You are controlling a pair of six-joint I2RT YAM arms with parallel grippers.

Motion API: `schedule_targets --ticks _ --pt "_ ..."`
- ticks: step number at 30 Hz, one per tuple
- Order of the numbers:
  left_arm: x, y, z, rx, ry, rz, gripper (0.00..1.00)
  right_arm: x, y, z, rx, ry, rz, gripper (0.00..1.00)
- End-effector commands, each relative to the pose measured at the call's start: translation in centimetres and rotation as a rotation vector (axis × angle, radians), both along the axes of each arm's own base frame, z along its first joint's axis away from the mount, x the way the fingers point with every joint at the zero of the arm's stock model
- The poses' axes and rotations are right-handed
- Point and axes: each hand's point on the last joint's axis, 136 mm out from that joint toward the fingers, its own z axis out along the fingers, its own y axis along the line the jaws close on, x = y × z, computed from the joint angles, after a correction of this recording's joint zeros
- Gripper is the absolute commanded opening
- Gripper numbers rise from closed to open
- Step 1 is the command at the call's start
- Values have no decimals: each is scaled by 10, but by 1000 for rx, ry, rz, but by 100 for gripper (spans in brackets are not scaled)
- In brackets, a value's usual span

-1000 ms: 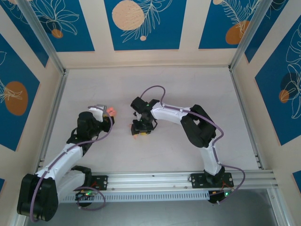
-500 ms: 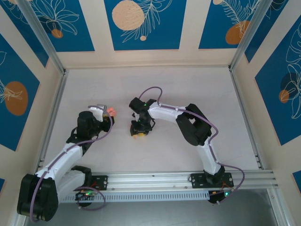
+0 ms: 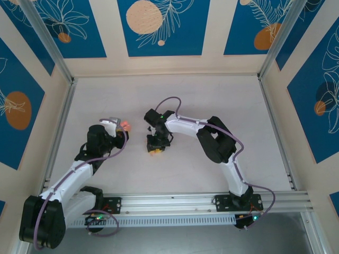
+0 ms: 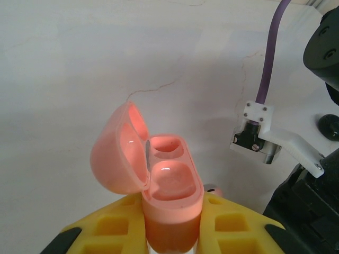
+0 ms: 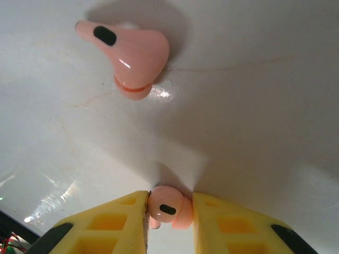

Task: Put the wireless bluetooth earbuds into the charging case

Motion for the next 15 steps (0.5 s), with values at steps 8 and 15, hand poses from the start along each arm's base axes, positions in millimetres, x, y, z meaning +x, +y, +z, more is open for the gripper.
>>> schedule_targets --ticks 8,15 --pt "3 -13 19 -31 -61 -68 19 5 -6 14 9 -93 -21 23" --pt "-2 -42 18 -55 -125 -181 18 15 -25 47 67 -249 -61 23"
